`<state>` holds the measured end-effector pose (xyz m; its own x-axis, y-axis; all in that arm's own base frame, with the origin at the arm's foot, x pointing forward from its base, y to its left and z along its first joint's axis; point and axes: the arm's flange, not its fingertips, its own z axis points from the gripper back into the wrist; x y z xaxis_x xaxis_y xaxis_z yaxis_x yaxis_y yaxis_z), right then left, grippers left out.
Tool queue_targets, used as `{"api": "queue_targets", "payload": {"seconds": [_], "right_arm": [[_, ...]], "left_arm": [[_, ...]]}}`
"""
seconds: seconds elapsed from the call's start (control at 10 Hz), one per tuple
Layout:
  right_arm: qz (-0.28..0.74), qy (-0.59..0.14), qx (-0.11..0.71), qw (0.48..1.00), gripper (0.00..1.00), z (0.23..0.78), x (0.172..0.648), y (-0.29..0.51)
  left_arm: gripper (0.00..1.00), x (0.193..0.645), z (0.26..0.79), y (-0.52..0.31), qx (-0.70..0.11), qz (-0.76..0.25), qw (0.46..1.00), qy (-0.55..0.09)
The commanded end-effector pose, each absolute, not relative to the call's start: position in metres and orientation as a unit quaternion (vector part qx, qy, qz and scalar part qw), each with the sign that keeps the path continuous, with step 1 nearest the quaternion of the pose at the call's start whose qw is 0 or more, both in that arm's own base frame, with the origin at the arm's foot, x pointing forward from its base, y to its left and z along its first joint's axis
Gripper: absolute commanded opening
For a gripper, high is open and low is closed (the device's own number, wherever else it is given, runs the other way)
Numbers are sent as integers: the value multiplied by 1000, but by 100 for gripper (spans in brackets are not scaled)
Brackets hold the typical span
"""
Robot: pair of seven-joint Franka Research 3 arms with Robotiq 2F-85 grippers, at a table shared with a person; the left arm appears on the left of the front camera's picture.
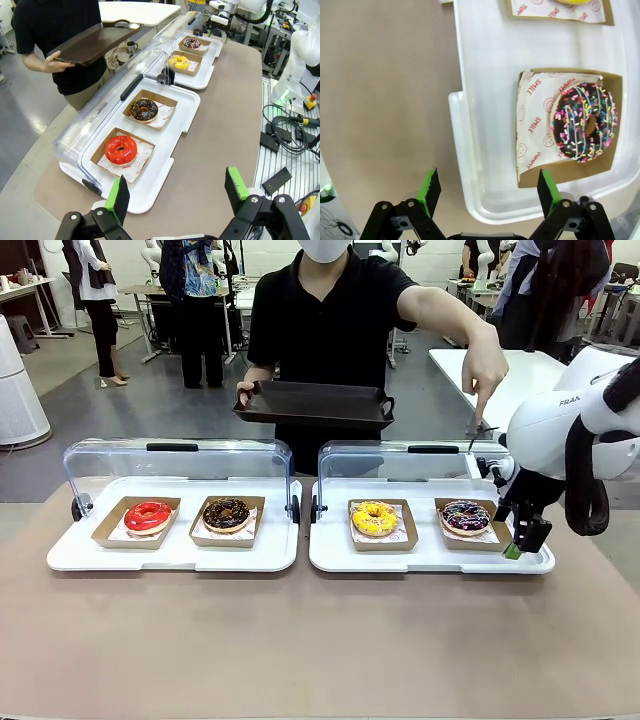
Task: Provide the desired donut to the person.
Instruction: Pick up and lift the Paper togo box containing the Donut pointed at by the person.
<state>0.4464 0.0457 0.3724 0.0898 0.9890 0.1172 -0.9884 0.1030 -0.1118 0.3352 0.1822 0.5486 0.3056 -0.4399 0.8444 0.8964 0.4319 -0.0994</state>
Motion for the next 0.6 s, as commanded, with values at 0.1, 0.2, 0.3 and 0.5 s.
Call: {"api": "queue_targets", "payload": {"seconds": [0.1,0.2,0.3,0.5], "right_arm": [[670,-80,2,738,100,373,442,44],[670,-80,2,738,100,373,442,44],[670,-80,2,738,100,373,442,44],[669,-86,4,738,100,364,456,43]], "left_arm": [[100,336,550,183,-296,-446,745,-399],[100,336,550,183,-296,-446,745,-399],[100,336,550,183,-296,-446,745,-399],[100,336,550,183,-296,-446,745,-399]]}}
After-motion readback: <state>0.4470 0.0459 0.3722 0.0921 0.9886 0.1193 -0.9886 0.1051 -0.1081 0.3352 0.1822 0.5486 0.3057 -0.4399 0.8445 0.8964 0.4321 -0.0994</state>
